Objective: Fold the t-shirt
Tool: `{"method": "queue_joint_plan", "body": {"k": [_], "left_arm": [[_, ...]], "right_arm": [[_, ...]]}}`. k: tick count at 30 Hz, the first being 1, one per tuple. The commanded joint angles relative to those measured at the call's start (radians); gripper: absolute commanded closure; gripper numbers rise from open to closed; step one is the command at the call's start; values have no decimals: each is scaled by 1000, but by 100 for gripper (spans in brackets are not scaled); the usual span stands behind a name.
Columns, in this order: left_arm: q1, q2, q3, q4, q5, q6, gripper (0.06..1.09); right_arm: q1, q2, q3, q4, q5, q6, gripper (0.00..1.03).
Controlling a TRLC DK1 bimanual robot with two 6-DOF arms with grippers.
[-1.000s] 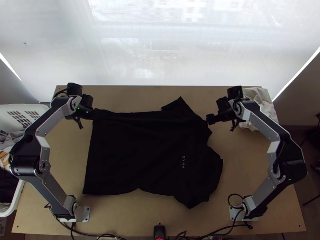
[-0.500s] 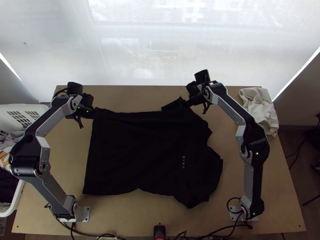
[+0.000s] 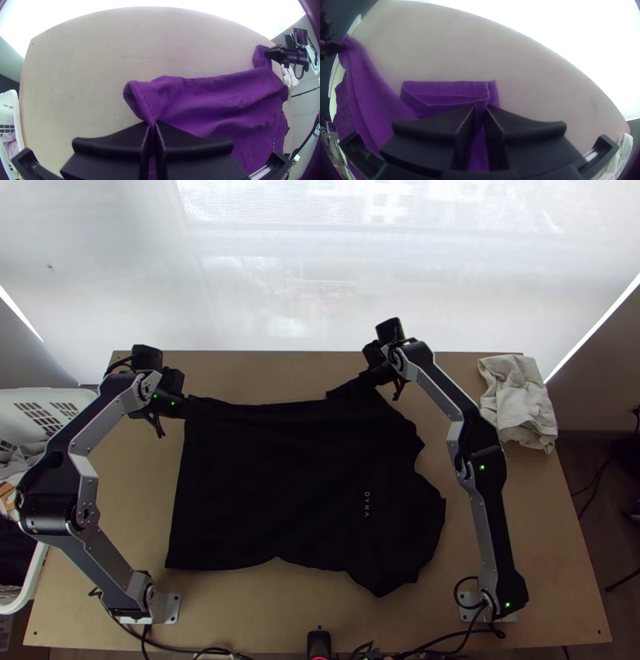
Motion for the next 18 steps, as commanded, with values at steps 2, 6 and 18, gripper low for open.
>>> {"method": "queue_joint_plan", "body": {"k": [2,6,18], "left_arm": [[13,21,13,8,-1,-1,105],[16,39,31,9,-1,-2,105],[22,74,83,104,-1,-54,105]], "right_arm": [[-54,12,28,-1,23,9,100],[-80,-12,28,8,25,18,100],[-113,-95,20,106,46,55,100]]}}
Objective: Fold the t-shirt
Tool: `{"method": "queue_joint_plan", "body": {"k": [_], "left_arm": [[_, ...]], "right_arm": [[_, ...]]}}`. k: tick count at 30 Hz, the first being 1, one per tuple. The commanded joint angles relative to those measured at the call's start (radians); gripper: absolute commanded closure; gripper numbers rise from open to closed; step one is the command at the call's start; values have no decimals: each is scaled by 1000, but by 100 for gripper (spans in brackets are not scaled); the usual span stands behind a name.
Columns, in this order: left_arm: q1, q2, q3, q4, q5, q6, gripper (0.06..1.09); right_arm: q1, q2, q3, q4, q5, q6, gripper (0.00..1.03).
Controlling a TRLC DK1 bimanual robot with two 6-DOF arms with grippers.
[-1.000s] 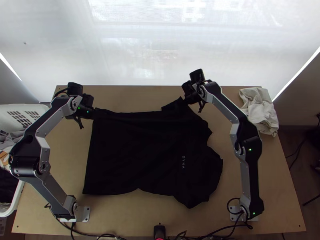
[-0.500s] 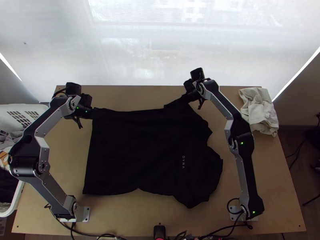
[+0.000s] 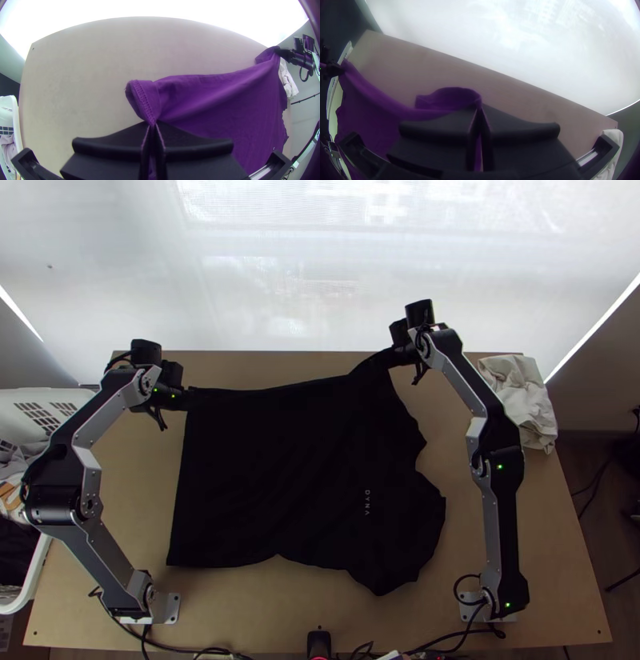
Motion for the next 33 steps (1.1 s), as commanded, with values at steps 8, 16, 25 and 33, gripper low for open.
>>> {"method": "queue_joint_plan", "body": {"k": [8,16,25,33], "left_arm": [[4,151,168,125,-4,-61,105],[13,257,241,122,-3,-96,105],[4,121,264,35,-3,-133,44],[-2,-225,31,-185,-3,14,21]], "right_arm": [[4,-21,12,81,12,8,100],[27,-12,-22,79,12,7,100],[38,-46,-24,-13,9,45,5],[15,-313,-309,-4,-57,71,5]]}}
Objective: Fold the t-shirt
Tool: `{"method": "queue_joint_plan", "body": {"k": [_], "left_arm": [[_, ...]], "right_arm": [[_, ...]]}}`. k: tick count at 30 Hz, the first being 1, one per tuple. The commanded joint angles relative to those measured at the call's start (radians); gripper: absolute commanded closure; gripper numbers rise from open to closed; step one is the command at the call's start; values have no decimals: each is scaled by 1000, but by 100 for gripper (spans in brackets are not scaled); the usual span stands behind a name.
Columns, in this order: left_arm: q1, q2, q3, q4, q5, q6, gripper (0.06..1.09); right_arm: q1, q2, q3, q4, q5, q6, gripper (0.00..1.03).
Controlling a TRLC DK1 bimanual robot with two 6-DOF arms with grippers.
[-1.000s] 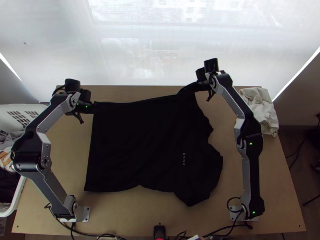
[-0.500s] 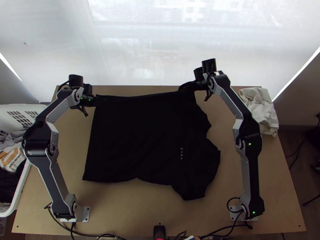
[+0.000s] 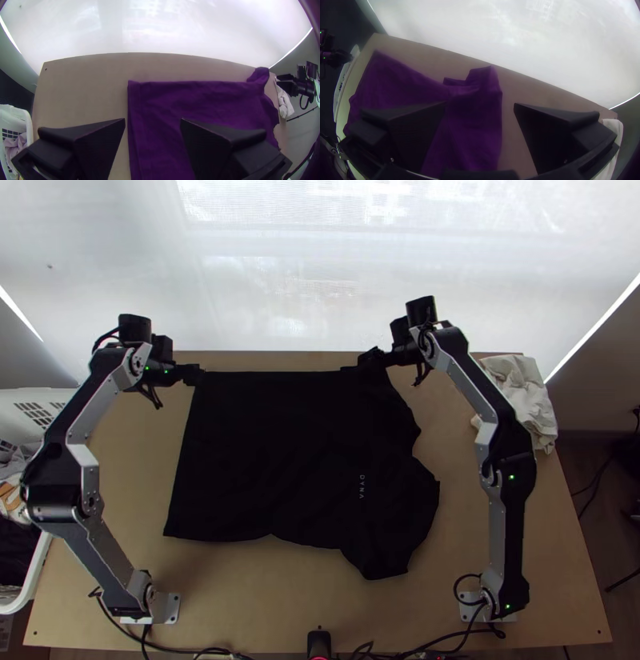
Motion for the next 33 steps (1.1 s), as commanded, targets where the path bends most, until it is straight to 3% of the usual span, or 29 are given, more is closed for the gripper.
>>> {"method": "queue_joint_plan", "body": {"k": [1,12,17,22,33], "left_arm": [[-3,-287,-215,-165,4,112,21],[26,-695,-677,-300,-19,225,21],[23,-759,-747,-344,-27,225,21],[23,-777,-851,-328,-122,229,21],[3,-782,-977,-286,-139,193,25]], "right_arm": [[-11,-233,-255,22,-49,15,5],[55,-687,-675,33,-54,13,5],[67,-839,-810,33,-54,16,5],[87,-985,-942,21,-54,21,5],[91,-1170,-1081,-31,-55,16,5]]}}
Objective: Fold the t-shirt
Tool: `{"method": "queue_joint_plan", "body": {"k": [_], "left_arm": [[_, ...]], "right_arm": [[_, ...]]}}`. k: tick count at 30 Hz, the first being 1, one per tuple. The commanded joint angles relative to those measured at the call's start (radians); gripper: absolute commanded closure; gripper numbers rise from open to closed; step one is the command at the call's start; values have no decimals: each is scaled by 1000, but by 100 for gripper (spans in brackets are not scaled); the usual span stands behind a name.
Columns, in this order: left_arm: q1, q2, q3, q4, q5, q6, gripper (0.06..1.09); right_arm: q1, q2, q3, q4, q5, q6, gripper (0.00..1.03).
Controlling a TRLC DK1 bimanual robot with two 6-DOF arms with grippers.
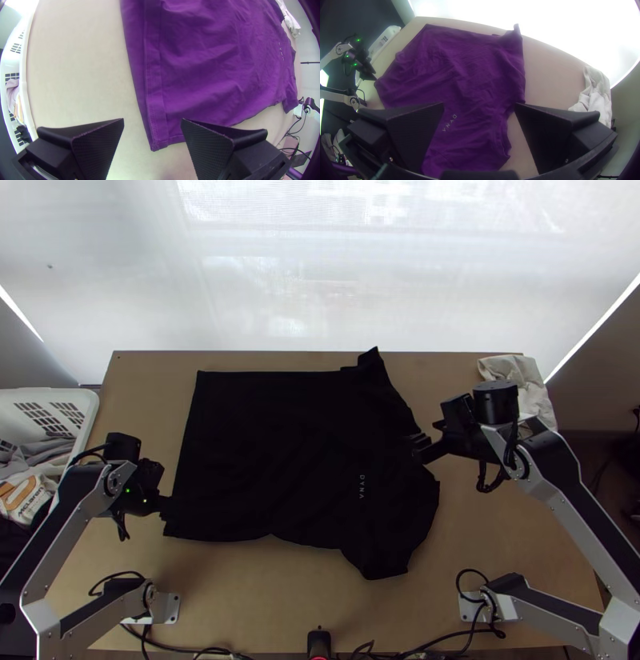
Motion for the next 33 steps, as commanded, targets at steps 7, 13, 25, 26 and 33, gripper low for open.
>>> {"method": "queue_joint_plan", "body": {"k": [7,13,25,26,33], "left_arm": [[-11,48,-109,57,-18,-36,43],[-40,73,-120,57,-7,-53,59],[-42,71,-57,65,39,-74,105],[-42,65,-43,63,39,-85,105],[-42,42,10,43,48,-124,105]], "right_arm": [[13,-121,-92,-37,-5,2,5],[15,-135,-112,-37,-5,-1,5],[296,-172,-143,-302,-5,-94,5],[326,-181,-157,-327,-5,-111,5],[527,-178,-235,-391,-5,-146,5]]}}
